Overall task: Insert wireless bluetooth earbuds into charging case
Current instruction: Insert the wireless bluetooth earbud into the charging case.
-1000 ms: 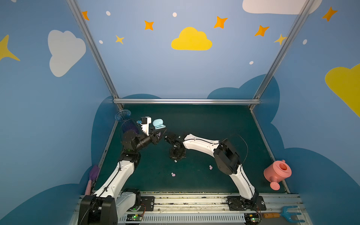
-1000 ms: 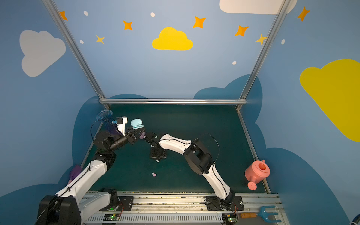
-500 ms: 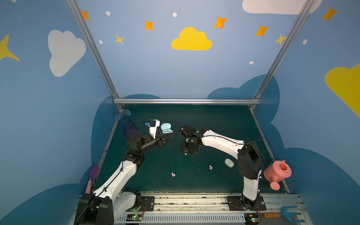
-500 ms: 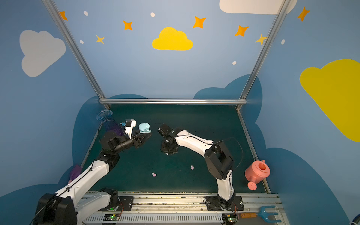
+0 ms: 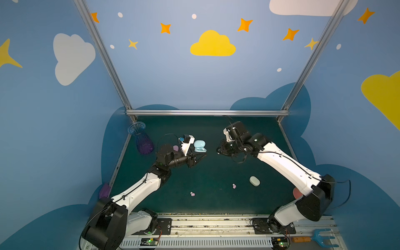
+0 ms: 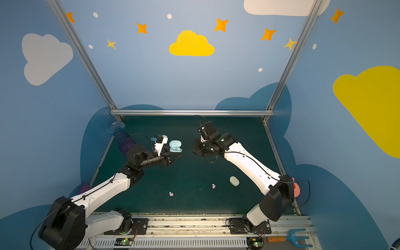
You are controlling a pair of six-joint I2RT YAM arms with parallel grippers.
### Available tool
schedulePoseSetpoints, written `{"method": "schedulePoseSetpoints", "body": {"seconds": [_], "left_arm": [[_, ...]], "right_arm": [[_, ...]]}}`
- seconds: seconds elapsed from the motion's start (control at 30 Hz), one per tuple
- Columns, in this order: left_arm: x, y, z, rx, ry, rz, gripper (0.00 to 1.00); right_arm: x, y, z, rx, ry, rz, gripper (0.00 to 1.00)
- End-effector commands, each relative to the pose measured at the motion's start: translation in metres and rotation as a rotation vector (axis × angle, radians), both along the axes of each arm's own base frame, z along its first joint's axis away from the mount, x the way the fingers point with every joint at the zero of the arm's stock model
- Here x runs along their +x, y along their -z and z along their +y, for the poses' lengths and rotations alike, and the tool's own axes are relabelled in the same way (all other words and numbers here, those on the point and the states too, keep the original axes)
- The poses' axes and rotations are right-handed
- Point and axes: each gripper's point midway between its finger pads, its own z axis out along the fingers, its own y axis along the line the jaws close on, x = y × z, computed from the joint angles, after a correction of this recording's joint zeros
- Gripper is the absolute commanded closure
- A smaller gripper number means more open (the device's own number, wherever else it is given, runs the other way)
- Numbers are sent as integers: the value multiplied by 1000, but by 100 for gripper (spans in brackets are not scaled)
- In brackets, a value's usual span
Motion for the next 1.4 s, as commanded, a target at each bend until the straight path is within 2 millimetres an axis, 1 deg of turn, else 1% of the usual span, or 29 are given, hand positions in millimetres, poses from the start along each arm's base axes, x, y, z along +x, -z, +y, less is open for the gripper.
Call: {"method": "schedulePoseSetpoints", "body": {"seconds": [0.0, 0.07, 0.17, 0.3, 0.43, 0.53, 0.63, 0.73, 0.9, 1.2, 1.37], "left_arm": [[0, -22, -15, -5, 29, -149, 83], [-2, -21, -26, 9, 62, -182, 83], [-3, -23, -39, 7, 101, -224, 83], [-2, -27, -52, -19, 138, -264, 83], [-3, -28, -67, -30, 179, -287, 83], [-9, -29, -76, -39, 219, -293, 83], [-16, -36, -82, -56, 242, -316, 83], [-21, -46, -83, -70, 250, -342, 83], [-28, -59, -82, -89, 257, -373, 83], [-32, -70, -78, -118, 249, -386, 83], [-33, -73, -76, -121, 237, -400, 83]], "right_arm": [[-4, -39, -7, 58, -25, -104, 86], [-8, -55, -12, 89, -29, -130, 86], [-18, -75, -13, 132, -54, -155, 86], [-28, -93, -15, 187, -65, -183, 86], [-37, -107, -8, 248, -100, -212, 86], [-43, -107, 2, 252, -141, -209, 86], [-47, -107, 10, 265, -167, -205, 86], [-51, -108, 16, 270, -183, -213, 86], [-52, -110, 15, 268, -181, -230, 86], [-55, -102, 19, 281, -183, -206, 85], [-60, -101, 16, 286, -176, -200, 85]]}}
